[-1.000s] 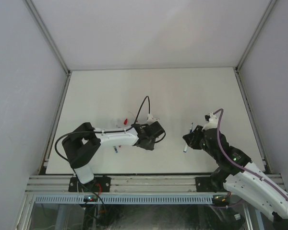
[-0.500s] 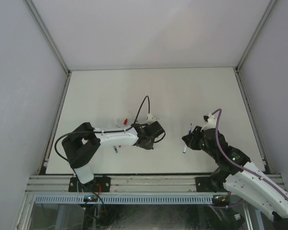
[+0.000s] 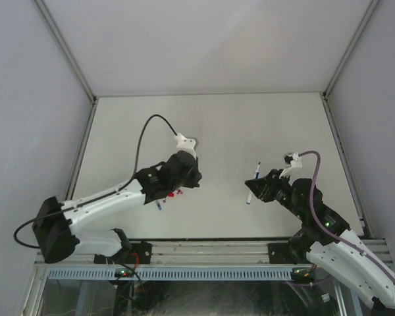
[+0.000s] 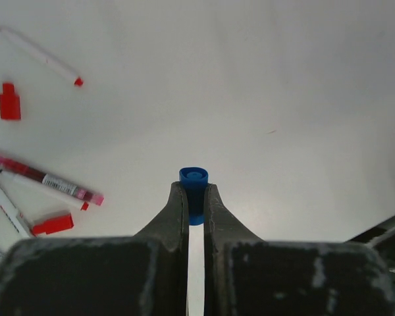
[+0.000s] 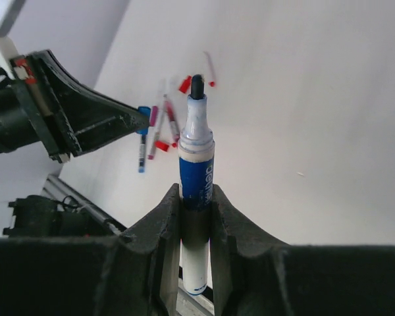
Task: Insert the pens into the pen caps
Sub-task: Pick up the pen cap from the center of the board.
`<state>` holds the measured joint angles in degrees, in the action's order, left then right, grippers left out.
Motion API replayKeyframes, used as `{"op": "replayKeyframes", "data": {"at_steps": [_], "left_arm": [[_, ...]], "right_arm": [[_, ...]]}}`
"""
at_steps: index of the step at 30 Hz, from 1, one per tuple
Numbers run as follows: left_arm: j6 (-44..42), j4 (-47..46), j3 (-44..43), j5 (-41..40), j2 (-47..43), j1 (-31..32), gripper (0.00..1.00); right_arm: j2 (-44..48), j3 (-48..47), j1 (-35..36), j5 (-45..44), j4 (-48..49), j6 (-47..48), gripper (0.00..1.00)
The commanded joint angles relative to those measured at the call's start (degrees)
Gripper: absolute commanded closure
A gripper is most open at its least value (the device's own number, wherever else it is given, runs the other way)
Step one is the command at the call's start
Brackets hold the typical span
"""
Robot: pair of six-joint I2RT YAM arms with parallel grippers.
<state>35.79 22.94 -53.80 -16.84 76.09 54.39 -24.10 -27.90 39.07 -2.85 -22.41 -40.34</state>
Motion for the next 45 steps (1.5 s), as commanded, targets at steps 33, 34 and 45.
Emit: {"op": "replayKeyframes", "data": {"at_steps": [33, 34, 45], "left_arm": [[4.28, -39.8, 20.02, 20.84, -39.9, -4.54, 1.0], [4.57, -40.26, 20.1, 21.27, -39.7, -4.48, 1.0], [4.92, -41.87, 19.54, 22.9, -38.25, -4.47, 1.0]], "right_arm": [[-31.53, -7.0, 25.86, 14.44, 49.99, 6.97, 1.0], [-31.73, -7.21, 25.96, 14.67, 50.01, 7.02, 1.0], [-32.25, -7.51, 26.06, 14.8, 48.52, 6.99, 1.0]]}}
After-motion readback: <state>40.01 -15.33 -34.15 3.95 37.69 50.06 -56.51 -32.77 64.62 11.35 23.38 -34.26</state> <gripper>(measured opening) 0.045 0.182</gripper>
